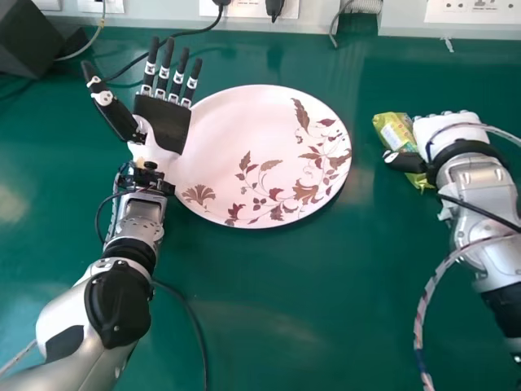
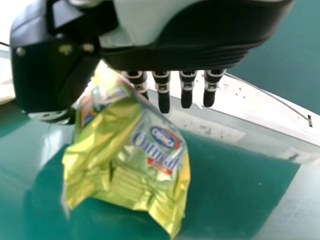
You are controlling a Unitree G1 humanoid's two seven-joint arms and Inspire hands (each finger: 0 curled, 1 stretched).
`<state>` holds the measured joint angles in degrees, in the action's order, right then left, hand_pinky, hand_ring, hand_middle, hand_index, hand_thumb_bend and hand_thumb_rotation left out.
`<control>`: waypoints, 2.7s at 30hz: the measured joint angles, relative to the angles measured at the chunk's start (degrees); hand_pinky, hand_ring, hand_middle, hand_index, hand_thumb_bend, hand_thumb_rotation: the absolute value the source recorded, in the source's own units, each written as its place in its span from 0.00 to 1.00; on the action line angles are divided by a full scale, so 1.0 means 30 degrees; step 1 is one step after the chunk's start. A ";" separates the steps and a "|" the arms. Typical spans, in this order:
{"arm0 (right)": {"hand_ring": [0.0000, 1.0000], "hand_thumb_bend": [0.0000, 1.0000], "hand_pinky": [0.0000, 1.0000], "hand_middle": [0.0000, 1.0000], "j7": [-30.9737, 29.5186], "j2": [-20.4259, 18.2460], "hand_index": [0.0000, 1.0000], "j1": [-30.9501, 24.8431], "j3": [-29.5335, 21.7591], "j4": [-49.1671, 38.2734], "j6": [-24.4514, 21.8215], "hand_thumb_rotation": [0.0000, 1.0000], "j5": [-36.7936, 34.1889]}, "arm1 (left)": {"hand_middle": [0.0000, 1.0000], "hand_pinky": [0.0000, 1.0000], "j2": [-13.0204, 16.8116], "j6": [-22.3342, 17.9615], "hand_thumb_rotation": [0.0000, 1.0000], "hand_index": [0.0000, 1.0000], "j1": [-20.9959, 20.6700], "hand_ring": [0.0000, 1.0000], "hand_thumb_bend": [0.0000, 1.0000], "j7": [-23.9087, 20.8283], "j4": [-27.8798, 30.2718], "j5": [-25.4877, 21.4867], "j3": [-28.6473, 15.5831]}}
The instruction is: Pick up biscuit and place it in the plate
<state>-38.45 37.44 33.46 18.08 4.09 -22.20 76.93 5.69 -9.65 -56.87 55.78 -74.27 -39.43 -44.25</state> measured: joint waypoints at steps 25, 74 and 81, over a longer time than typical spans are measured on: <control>1.00 0.62 1.00 1.00 0.0849 0.0057 1.00 -0.0272 0.0501 0.0520 -0.0419 0.80 0.0367 | 0.92 0.80 0.0005 0.0215 0.59 0.97 -0.0001 0.80 1.00 0.0121 0.0007 -0.0008 -0.0002; 1.00 0.71 1.00 1.00 0.0087 0.0899 1.00 -0.0637 0.0420 -0.0361 0.0314 0.79 -0.0535 | 0.92 0.84 -0.0024 0.0154 0.64 0.98 0.0011 0.82 1.00 0.0497 0.0007 -0.0012 -0.0003; 1.00 0.56 1.00 1.00 -0.0067 0.1005 1.00 -0.0634 0.0419 -0.0413 0.0456 0.70 -0.0660 | 0.92 0.84 0.0016 0.0602 0.62 0.98 0.0011 0.82 1.00 0.0832 0.0006 -0.0088 -0.0047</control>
<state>-38.65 40.46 31.55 19.34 2.85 -20.83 74.95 5.74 -7.85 -56.83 58.28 -74.25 -39.70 -44.39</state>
